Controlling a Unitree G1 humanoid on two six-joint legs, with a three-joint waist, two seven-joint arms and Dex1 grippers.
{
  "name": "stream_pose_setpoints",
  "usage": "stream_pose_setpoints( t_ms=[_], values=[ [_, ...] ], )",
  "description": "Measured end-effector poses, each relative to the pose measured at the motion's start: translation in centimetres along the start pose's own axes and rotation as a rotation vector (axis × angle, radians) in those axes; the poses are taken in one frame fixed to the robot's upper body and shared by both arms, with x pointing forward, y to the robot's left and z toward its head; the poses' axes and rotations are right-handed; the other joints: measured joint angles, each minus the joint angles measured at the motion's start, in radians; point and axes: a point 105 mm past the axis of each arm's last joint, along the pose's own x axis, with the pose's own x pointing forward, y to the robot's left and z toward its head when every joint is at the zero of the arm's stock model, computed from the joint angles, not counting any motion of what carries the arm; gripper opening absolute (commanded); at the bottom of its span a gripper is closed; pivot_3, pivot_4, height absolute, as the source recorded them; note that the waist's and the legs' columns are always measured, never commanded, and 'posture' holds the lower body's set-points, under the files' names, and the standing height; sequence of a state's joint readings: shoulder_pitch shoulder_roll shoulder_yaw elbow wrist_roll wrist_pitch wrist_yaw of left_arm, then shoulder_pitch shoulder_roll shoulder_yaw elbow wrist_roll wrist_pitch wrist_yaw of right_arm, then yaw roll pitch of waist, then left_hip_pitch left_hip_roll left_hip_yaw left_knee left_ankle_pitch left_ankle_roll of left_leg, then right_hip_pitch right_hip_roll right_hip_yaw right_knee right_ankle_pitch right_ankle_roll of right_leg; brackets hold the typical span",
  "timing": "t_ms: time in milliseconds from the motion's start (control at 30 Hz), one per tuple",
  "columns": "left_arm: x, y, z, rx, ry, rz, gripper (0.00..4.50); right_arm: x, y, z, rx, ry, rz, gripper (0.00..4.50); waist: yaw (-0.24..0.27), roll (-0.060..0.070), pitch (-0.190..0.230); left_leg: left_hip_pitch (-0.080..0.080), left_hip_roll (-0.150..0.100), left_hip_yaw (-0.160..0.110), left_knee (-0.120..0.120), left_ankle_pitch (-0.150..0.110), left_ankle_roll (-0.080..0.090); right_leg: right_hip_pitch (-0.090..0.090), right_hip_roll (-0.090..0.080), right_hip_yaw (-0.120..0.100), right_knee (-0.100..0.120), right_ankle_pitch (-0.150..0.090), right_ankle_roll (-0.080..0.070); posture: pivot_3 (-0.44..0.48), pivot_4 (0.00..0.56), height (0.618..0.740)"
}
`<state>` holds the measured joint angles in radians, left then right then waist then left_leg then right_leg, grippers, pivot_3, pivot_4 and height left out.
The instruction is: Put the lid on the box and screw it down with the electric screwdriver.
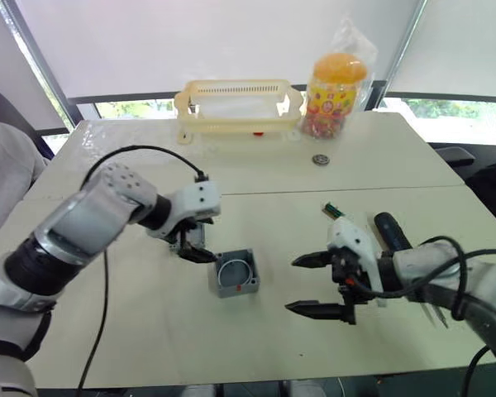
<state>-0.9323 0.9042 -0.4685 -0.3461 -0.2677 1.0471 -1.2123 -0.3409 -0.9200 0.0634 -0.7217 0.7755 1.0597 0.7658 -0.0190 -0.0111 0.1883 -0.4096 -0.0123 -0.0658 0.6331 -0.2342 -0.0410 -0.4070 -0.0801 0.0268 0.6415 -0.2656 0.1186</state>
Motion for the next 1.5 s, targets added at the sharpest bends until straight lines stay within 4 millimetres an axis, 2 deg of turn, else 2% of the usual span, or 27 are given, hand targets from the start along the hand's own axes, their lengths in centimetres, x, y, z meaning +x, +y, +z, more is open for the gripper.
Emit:
stream_pose_setpoints(
  t_ms=[100,200,267,467,800,900,933,1133,1500],
  values=[
    [1.5,-1.2,0.6,0.0,-0.028,-0.044,4.5,0.6,-0.1,0.0,0.0,-0.021,-0.021,4.43,0.004,0.0,0.0,0.001,0.0,-0.001,0.002,0.0,0.0,0.0,0.0,0.0,0.004,-0.001,0.0,0.0,0.15,0.74],
    [3.4,-3.0,0.0,-0.012,-0.034,-0.126,4.5,1.2,0.0,0.0,-0.003,-0.031,-0.022,4.43,0.004,-0.001,0.0,0.001,0.0,-0.001,0.003,0.0,0.0,0.0,0.0,0.0,0.005,-0.001,0.0,0.0,0.15,0.74],
    [4.1,-3.5,-0.2,-0.012,-0.028,-0.145,4.5,1.3,-0.2,0.0,-0.006,-0.04,-0.033,4.43,0.005,-0.001,0.0,0.001,0.0,-0.001,0.003,0.0,0.0,0.0,0.0,0.0,0.005,-0.001,0.0,0.0,0.15,0.74],
    [5.0,-4.1,0.2,0.055,-0.03,-0.144,4.5,1.3,-0.7,-0.2,-0.009,-0.044,-0.06,4.43,0.007,-0.001,0.0,0.001,-0.001,-0.002,0.004,0.0,0.0,0.001,0.0,0.0,0.005,-0.001,0.0,0.0,0.15,0.74],
    [6.2,-4.4,-0.3,0.087,-0.002,-0.151,4.5,1.6,-0.9,-1.0,0.005,-0.041,-0.09,4.43,0.006,-0.001,0.0,0.001,-0.001,-0.002,0.005,0.0,0.0,0.001,0.0,0.0,0.006,-0.001,0.0,0.0,0.15,0.74],
    [6.6,-4.6,-0.4,0.093,0.001,-0.17,3.59,1.6,-1.0,-1.1,0.008,-0.039,-0.097,4.5,0.007,-0.001,0.0,0.001,-0.001,-0.002,0.005,0.0,0.0,0.001,0.0,0.0,0.006,-0.001,0.0,0.0,0.15,0.74],
    [6.6,-4.7,-0.4,0.095,0.001,-0.174,3.16,1.6,-1.0,-1.1,0.008,-0.039,-0.099,4.5,0.006,-0.001,0.0,0.001,-0.001,-0.002,0.005,0.0,0.0,0.001,0.0,0.0,0.006,-0.001,0.0,0.0,0.15,0.74],
    [7.2,-5.1,-0.7,0.101,0.026,-0.193,0.02,1.6,-1.2,-1.1,0.008,-0.045,-0.114,4.5,0.006,-0.001,0.0,0.001,-0.001,-0.002,0.005,0.0,0.0,0.001,0.0,0.0,0.006,-0.001,0.0,0.0,0.15,0.74],
    [7.0,-4.6,-0.7,0.142,0.034,-0.193,0.02,1.3,-1.6,-1.0,0.009,-0.049,-0.141,4.5,0.007,0.0,0.0,0.001,-0.001,-0.002,0.006,0.0,0.0,0.002,0.0,0.0,0.006,-0.001,0.0,0.0,0.15,0.74]
  ],
)
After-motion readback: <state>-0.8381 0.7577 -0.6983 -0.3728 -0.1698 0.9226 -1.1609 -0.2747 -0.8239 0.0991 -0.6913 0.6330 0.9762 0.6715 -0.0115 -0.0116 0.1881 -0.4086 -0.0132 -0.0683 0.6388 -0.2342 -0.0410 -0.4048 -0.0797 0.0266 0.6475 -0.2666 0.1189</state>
